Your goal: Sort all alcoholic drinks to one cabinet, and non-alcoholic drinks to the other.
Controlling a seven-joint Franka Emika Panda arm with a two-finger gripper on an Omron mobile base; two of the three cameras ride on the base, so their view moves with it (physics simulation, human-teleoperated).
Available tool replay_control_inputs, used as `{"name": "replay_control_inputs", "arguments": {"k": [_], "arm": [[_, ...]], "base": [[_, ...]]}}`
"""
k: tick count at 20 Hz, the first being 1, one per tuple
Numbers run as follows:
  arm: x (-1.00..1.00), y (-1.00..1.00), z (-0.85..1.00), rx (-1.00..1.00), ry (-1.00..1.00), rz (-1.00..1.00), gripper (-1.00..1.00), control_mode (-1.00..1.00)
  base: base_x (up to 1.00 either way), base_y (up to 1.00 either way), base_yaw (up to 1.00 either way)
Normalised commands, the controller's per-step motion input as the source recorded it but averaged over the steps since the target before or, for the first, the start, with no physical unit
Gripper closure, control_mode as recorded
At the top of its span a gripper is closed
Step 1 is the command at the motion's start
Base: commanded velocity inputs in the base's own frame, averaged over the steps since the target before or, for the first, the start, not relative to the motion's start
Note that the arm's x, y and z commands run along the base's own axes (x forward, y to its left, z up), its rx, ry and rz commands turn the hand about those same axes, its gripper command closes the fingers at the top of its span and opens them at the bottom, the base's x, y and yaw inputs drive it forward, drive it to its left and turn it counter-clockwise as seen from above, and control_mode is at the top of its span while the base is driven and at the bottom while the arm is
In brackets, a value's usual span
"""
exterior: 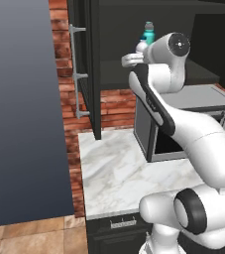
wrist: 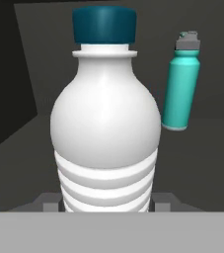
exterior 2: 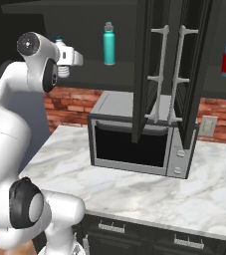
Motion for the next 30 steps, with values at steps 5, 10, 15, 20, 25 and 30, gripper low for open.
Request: {"name": "replay_control_inputs", "arguments": {"k": [5, 10, 15, 20, 25, 30], "arm": [[0.38, 0.08, -0.04, 0.0, -0.01, 0.0, 1.0, -1.0], [0.38, 0.06, -0.01, 0.0, -0.01, 0.0, 1.0, -1.0], [0.37, 0.04, -0.01, 0.0, 0.0, 0.0, 1.0, -1.0], [0.36, 0.03, 0.0, 0.0, 0.0, 0.0, 1.0, -1.0], [0.33, 0.03, 0.0, 0.0, 0.0, 0.0, 1.0, -1.0], [0.26, 0.04, 0.0, 0.0, 0.0, 0.0, 1.0, -1.0]], "base": [[0.0, 0.0, 0.0], [0.0, 0.0, 0.0], [0.0, 0.0, 0.0], [0.0, 0.0, 0.0], [0.0, 0.0, 0.0], [0.0, 0.0, 0.0]]}}
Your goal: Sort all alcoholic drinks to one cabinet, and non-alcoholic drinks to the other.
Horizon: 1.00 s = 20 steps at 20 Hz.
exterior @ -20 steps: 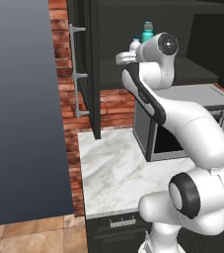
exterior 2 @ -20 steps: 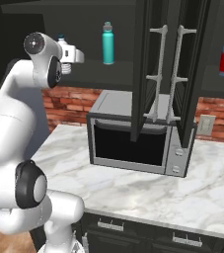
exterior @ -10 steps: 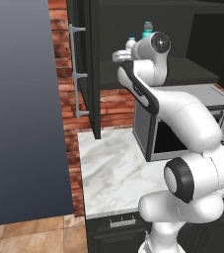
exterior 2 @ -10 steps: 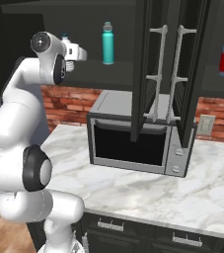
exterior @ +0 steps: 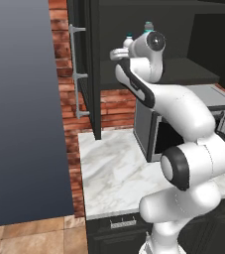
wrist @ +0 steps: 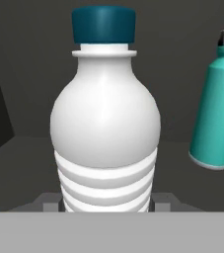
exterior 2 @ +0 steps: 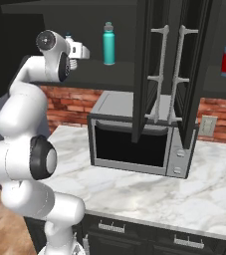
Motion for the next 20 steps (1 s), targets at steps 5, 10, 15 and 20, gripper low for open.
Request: {"name": "replay_control_inputs", "arguments": {"k": [5, 10, 15, 20], "arm": [[0.13, 0.04, -0.03, 0.0, 0.0, 0.0, 1.0, -1.0], [0.1, 0.03, -0.15, 0.0, 0.0, -0.01, 1.0, -1.0], [0.12, 0.02, -0.19, 0.0, 0.0, -0.01, 1.0, -1.0], [0.15, 0.0, -0.13, 0.0, 0.0, -0.01, 1.0, -1.0]], "base": [[0.0, 0.0, 0.0], [0.0, 0.0, 0.0], [0.0, 0.0, 0.0], [0.0, 0.0, 0.0]]}}
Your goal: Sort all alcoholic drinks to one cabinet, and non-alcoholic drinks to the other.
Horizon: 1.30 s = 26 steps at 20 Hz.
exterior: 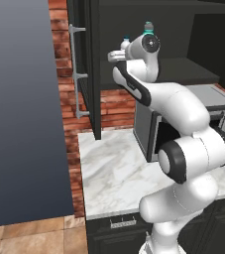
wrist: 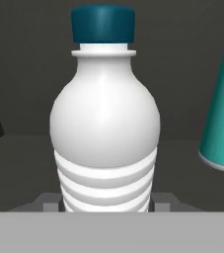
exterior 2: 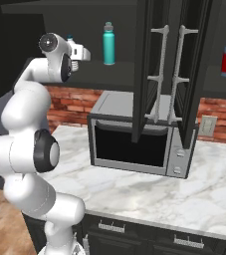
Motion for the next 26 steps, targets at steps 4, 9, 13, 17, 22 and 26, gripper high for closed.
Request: {"name": "replay_control_inputs", "arguments": {"k": [4, 9, 13, 17, 22, 26], "arm": [[0.12, 0.02, -0.12, 0.0, 0.0, -0.01, 1.0, -1.0], [0.07, 0.03, -0.08, 0.0, 0.0, 0.0, 1.0, -1.0], [0.04, 0.03, -0.04, 0.0, 0.0, 0.0, 1.0, -1.0], [0.01, 0.02, -0.03, 0.0, 0.0, 0.0, -1.0, -1.0], [0.04, 0.0, -0.02, 0.0, 0.0, 0.0, -1.0, -1.0], [0.06, 0.0, 0.0, 0.0, 0.0, 0.0, -1.0, -1.0]], "base": [[0.0, 0.0, 0.0], [0.0, 0.0, 0.0], [0.0, 0.0, 0.0], [0.0, 0.0, 0.0], [0.0, 0.0, 0.0], [0.0, 0.0, 0.0]]}}
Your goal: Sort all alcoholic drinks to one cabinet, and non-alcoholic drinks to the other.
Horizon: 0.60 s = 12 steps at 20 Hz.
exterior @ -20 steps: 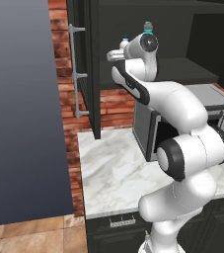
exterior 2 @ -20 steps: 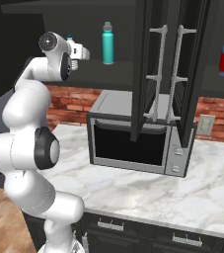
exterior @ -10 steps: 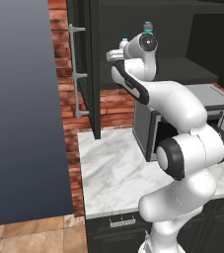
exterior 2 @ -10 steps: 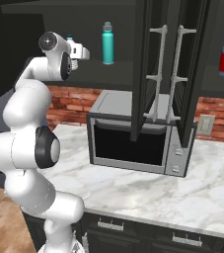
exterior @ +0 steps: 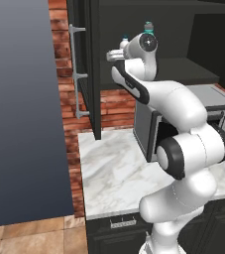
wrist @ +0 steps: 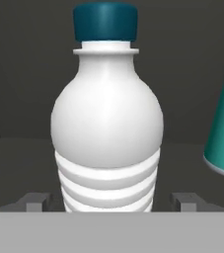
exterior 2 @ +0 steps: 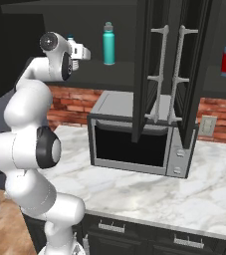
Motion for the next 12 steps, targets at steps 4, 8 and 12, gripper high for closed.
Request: {"name": "replay_control_inputs", "arguments": {"k": [4, 8, 12], "arm": [[0.06, 0.0, 0.0, 0.0, 0.0, 0.0, -1.0, -1.0], [-0.07, -0.01, 0.0, 0.0, 0.0, 0.0, -1.0, -1.0], [-0.36, -0.03, 0.0, 0.0, -0.03, 0.0, -1.0, -1.0]], "base": [[0.0, 0.0, 0.0], [0.0, 0.0, 0.0], [0.0, 0.0, 0.0]]}}
